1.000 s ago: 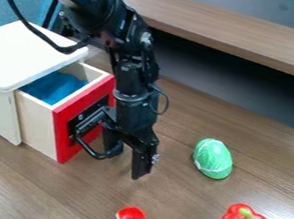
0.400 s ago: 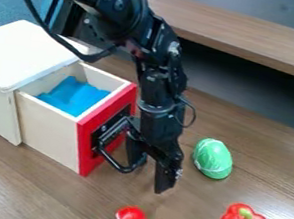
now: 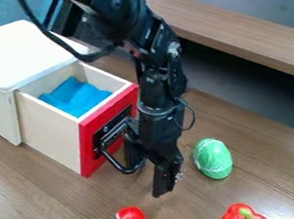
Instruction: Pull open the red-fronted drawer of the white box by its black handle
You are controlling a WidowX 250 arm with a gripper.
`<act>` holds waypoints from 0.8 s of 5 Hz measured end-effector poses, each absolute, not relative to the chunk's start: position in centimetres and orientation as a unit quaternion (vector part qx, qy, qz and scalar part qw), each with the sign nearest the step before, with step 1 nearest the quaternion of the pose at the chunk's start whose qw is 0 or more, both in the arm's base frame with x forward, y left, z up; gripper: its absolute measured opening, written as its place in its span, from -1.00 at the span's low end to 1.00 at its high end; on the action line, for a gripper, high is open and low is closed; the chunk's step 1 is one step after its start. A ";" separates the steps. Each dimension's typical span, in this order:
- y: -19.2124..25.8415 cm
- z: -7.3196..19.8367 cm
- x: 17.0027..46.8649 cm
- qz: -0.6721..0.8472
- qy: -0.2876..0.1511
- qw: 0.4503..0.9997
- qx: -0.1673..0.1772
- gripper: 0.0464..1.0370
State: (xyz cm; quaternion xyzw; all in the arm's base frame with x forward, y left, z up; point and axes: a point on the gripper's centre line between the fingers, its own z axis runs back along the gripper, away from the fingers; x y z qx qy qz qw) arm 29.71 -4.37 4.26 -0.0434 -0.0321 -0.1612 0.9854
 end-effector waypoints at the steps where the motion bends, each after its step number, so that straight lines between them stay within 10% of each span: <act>1: -3.4 7.0 29.5 -0.130 -0.052 0.990 -0.028 0.92; 4: -1.5 14.8 27.0 -0.097 -0.127 0.987 -0.024 0.92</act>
